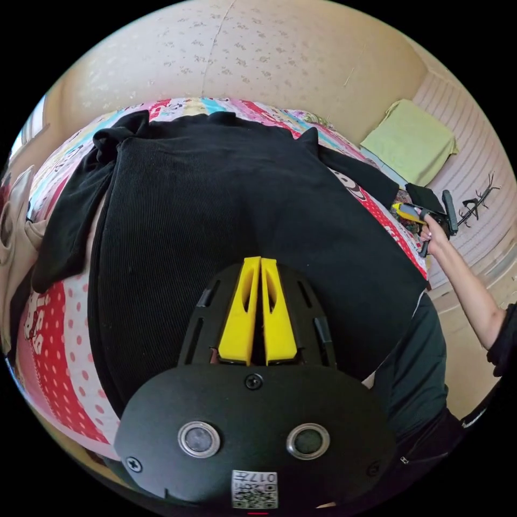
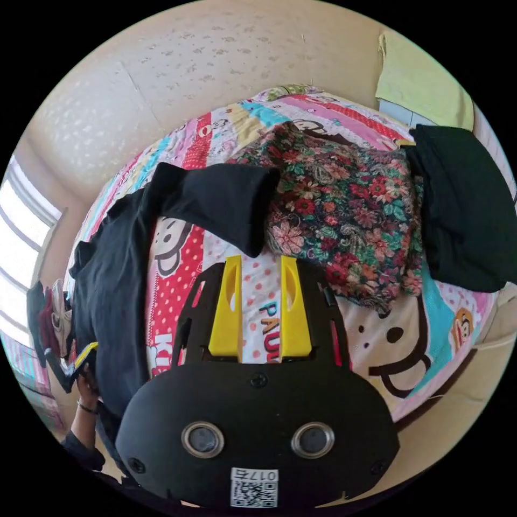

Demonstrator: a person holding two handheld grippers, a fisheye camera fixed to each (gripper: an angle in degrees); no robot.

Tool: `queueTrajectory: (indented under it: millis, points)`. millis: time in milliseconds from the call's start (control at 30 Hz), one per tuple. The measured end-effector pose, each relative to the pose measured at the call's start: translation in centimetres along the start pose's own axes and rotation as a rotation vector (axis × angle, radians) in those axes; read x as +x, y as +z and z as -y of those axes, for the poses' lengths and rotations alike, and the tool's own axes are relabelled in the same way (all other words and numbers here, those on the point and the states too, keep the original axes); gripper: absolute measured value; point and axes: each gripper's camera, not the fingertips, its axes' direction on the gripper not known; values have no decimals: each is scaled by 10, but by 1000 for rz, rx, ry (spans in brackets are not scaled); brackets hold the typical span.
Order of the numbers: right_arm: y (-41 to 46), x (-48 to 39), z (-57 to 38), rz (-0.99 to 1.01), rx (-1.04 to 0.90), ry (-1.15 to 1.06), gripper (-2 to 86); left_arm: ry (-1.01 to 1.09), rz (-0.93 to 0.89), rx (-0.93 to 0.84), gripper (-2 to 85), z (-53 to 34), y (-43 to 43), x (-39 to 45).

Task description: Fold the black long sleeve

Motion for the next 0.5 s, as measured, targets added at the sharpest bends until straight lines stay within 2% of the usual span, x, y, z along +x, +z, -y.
queueTrajectory:
  millis: [67,233,400,500]
  points:
    - [1,6,3,95,77,92,107,-6,-11,0,-6,0,2,0]
    - [-5,4,11,135,124,167,76,9,7,4,-7,-2,6,11]
    - [-70,-41,22,138,261,42,41,7,1,4,-7,-3,9,15]
    - [-141,-87,52,57,385,-54,36,8,0,5,-7,-4,10,17]
